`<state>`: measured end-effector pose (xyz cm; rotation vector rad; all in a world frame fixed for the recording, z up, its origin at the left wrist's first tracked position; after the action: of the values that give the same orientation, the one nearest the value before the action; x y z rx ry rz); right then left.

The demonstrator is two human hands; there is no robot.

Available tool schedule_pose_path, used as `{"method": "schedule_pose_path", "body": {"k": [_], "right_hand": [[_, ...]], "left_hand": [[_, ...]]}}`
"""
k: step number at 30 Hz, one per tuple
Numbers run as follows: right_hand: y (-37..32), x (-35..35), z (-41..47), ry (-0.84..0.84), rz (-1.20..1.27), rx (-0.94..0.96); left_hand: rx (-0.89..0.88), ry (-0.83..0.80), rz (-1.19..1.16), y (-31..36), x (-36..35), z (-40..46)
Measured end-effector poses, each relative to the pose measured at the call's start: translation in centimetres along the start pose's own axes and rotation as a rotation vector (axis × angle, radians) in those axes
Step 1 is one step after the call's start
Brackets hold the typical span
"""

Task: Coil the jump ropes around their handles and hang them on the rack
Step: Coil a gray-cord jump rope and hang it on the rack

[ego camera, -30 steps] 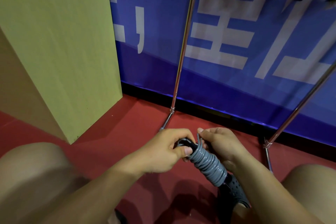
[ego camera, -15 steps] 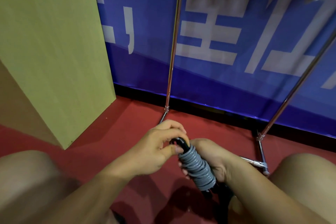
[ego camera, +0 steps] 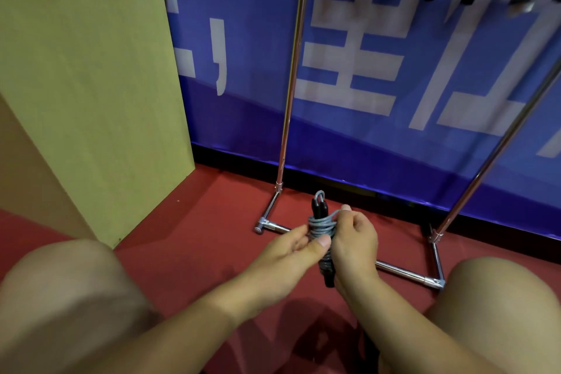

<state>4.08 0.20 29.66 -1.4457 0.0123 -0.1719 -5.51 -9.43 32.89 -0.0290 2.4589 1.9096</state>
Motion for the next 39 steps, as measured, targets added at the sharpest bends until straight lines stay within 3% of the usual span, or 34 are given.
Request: {"method": "schedule_pose_path", "body": {"k": [5,10,16,21,25,30,35,39], "right_hand": [[-1.3,-0.5,-0.8,-0.02,0.025,0.083],[-2.8,-0.8,-2.0,-0.137,0.006,0.174],[-4.2,-1.1,-2.5,-0.24,0.313,0.004],[-4.9,-1.1,-2.5,-0.391,0.425,-0.123],[-5.3,-1.0,-2.1,-0.547,0.442,-0.204],[-6.6,-0.5,-0.8,-0.696,0.372,-0.227],[-6.7,-0.3,-0.9,-0.736,0.346,-0.265],[-6.2,-0.4,-1.2,-0.767,0.356,-0.326]], "left_hand": [[0.018,-0.005,-0.153,-0.4,-0.4,1.4],[-0.036,0.211,-0.26,-0.8,1.1,2.8],[-0.122,0.32,-0.228,0.5,2.6,2.3],[-0.136,0.33,-0.264,0.7,3.4,2.4],[-0.09,0.381,-0.281,1.0,3.6,2.2],[-0.107,0.277,-0.25,1.6,3.6,1.7],[-0.035,0.241,-0.295,0.9,3.1,1.5],[-0.033,0.289,-0.192,0.4,3.9,0.9]]}}
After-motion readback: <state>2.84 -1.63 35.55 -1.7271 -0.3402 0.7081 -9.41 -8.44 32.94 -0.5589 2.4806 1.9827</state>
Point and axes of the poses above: each hand's wrist, its own z-axis towards the middle knuckle, its own x-axis out of the back of the hand, y = z × x, the point moved 3 cm from there along z, towards the middle knuckle, and after that the axes turned 9 degrees about x, right-handed, at the moved point
